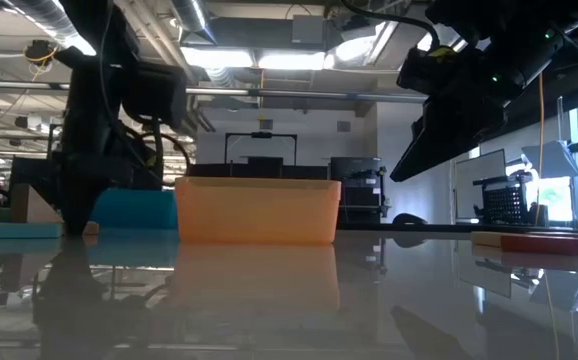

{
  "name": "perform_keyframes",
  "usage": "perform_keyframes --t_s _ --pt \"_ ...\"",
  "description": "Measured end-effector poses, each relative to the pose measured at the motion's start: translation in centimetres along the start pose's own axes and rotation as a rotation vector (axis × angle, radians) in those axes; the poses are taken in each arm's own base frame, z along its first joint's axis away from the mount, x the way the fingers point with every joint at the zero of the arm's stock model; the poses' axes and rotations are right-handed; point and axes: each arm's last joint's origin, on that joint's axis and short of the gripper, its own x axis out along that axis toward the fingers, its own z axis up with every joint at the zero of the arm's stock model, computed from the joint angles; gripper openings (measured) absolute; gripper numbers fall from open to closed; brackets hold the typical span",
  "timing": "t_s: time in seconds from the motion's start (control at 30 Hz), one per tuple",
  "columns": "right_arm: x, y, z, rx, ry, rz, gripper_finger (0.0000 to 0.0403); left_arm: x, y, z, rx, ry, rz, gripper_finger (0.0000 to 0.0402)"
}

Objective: Sort blocks by size
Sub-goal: Put the brown rectangle block into the orange bin

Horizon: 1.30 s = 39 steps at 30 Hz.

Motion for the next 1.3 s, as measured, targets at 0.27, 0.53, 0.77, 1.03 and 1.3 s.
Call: perform_keyframes --t_s 0.27,0.53,0.77,1.03,1.3 --pt "0.0 0.0 0.0 0.0 -0.002 -0.009 0.0296 -3.3 0.0 0.9 0.017 -0.075 0.008 0.0117" --pt "0.0 0.0 0.0 0.0 -0.002 -0.008 0.0296 -8.0 0.2 1.8 0.01 -0.279 -0.103 0.0125" --pt "0.0 0.0 0.0 0.0 -0.002 -0.008 0.0296 -10.4 -1.3 3.1 0.087 -0.597 -0.25 0.0125" --pt "0.0 0.0 0.1 0.002 -0.008 -0.007 0.0296 -10.6 -3.8 5.1 0.183 -0.777 -0.316 0.0128" --pt "0.0 0.0 0.1 0.003 -0.011 -0.007 0.0296 -8.2 -5.6 6.4 0.214 -0.741 -0.291 0.0129"
